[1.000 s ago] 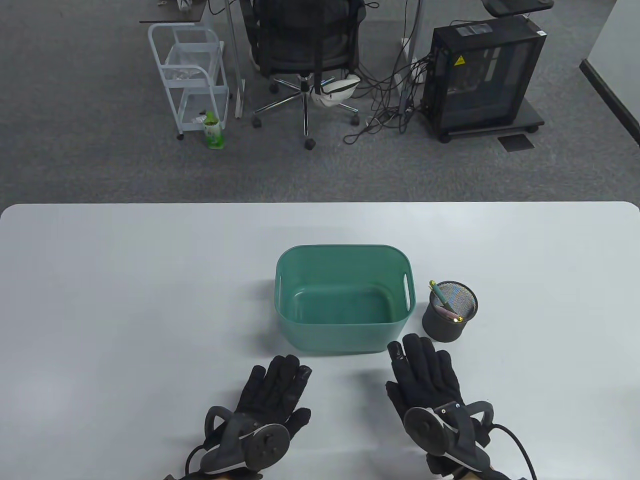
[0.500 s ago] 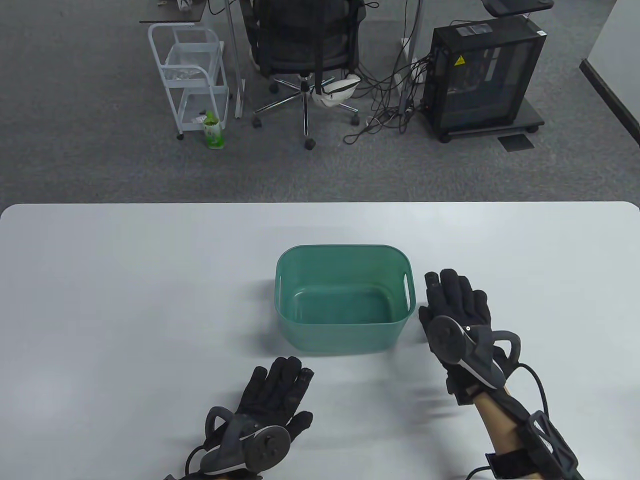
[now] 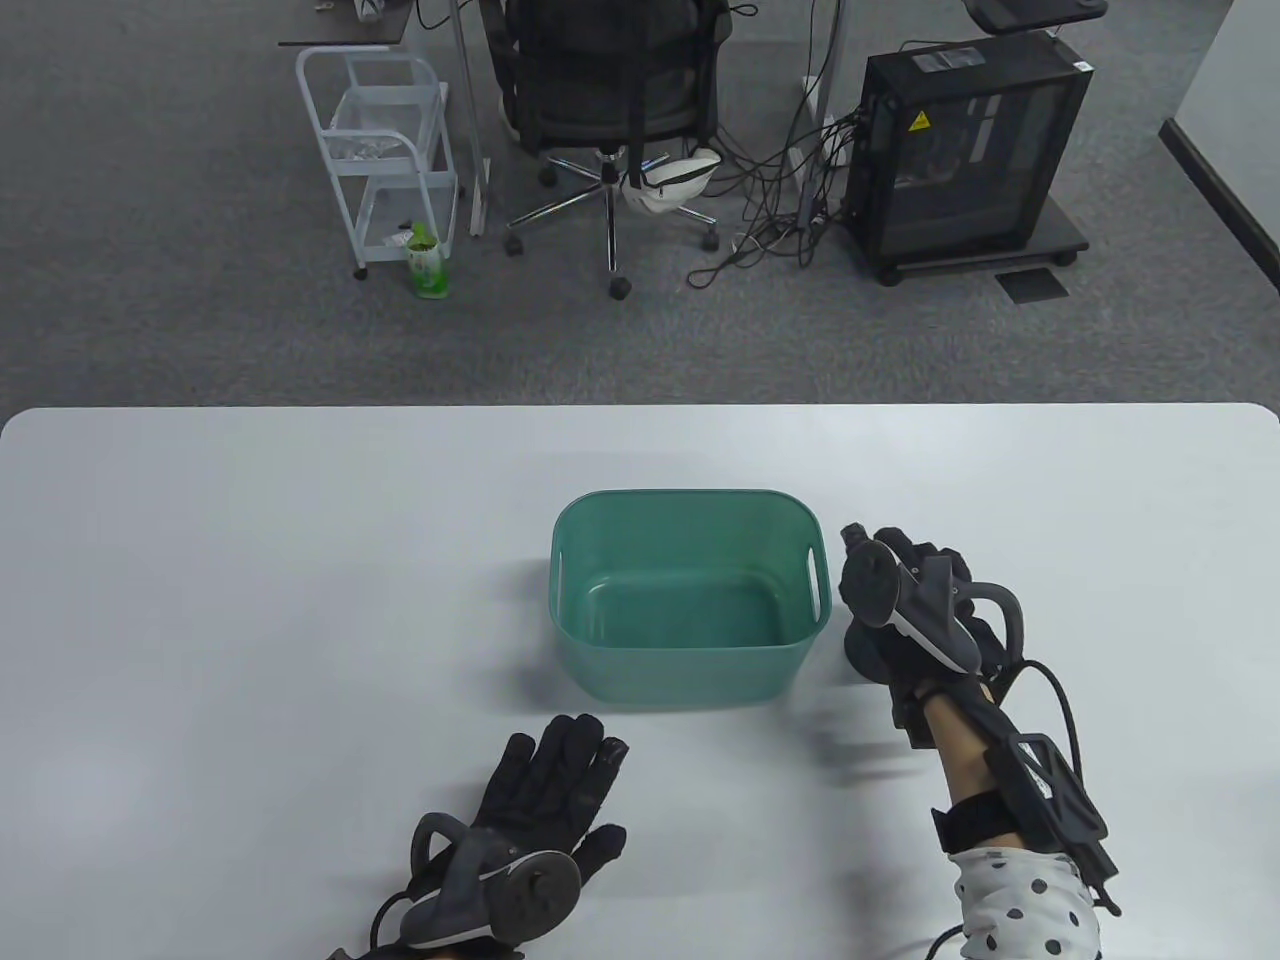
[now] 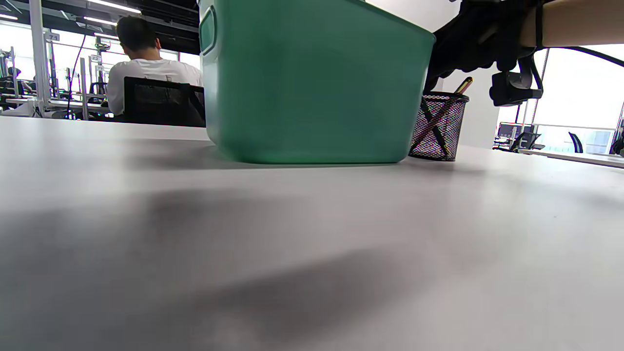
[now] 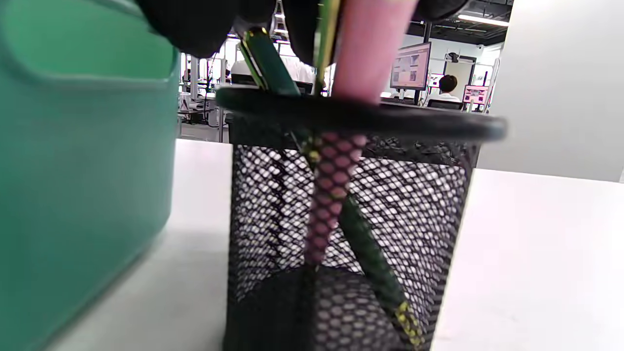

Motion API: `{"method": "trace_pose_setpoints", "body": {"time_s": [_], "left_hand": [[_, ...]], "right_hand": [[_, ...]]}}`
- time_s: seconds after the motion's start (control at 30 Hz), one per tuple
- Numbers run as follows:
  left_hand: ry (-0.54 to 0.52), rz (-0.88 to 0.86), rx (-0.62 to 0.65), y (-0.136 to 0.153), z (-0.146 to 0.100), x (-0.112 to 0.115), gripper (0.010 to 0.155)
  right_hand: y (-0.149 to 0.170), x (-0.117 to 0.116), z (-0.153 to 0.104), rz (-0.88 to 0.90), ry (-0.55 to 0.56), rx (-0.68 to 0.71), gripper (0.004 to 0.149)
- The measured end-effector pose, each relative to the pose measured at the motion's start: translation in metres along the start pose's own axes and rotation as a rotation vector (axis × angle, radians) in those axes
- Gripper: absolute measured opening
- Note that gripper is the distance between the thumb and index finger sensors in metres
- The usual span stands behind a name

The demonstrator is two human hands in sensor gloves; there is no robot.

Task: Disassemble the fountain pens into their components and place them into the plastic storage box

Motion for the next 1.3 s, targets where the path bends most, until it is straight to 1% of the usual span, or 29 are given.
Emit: {"method": "trace_pose_setpoints", "body": {"time_s": [0.07,0.17,0.4,0.47,0.57,0.63,0.73,0.8,1.0,1.13,1.3], "left_hand": [[0.002,0.000,0.001,0.000,0.000,0.000,0.072],[0.003,0.000,0.001,0.000,0.000,0.000,0.072],[0.007,0.000,0.001,0.000,0.000,0.000,0.072],[0.010,0.001,0.002,0.000,0.000,0.000,0.072],[0.015,0.003,0.001,-0.001,0.000,0.000,0.072],[0.015,0.002,0.000,0.000,0.000,0.000,0.072],[0.014,0.002,0.000,-0.001,0.000,0.000,0.072],[0.015,0.003,0.001,-0.001,0.000,0.000,0.072],[0.017,0.006,0.003,-0.001,0.001,0.000,0.072],[0.014,0.004,0.001,-0.001,0.000,0.000,0.072],[0.005,-0.005,-0.009,0.000,0.000,-0.002,0.072]], "right_hand": [[0.000,-0.002,0.000,-0.013,0.005,0.002,0.050],[-0.001,-0.002,-0.001,-0.020,0.043,0.009,0.048],[0.000,0.001,-0.006,-0.046,0.066,0.016,0.044],[0.001,0.002,-0.007,-0.048,0.057,0.017,0.042],[0.003,0.003,-0.008,-0.033,0.008,0.019,0.040],[0.004,0.003,-0.009,-0.019,0.014,0.021,0.039],[0.009,0.007,-0.012,-0.052,0.088,0.026,0.037],[0.012,0.010,-0.014,-0.066,0.112,0.026,0.036],[0.029,0.028,-0.028,-0.010,0.208,0.006,0.037],[0.041,0.048,-0.043,0.031,0.302,-0.005,0.037],[0.052,0.087,-0.074,0.132,0.498,-0.002,0.036]]}}
Point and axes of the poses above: the tracker on the back of each hand, its own y axis roughly to the little-finger side, its own z axis roughly from the wrist to the fingertips, x = y × z, the point moved 2 cm from there along z, roughly from the wrist to the fingertips, and after that the axes turned 7 degrees about -z, right-handed, at the moved point
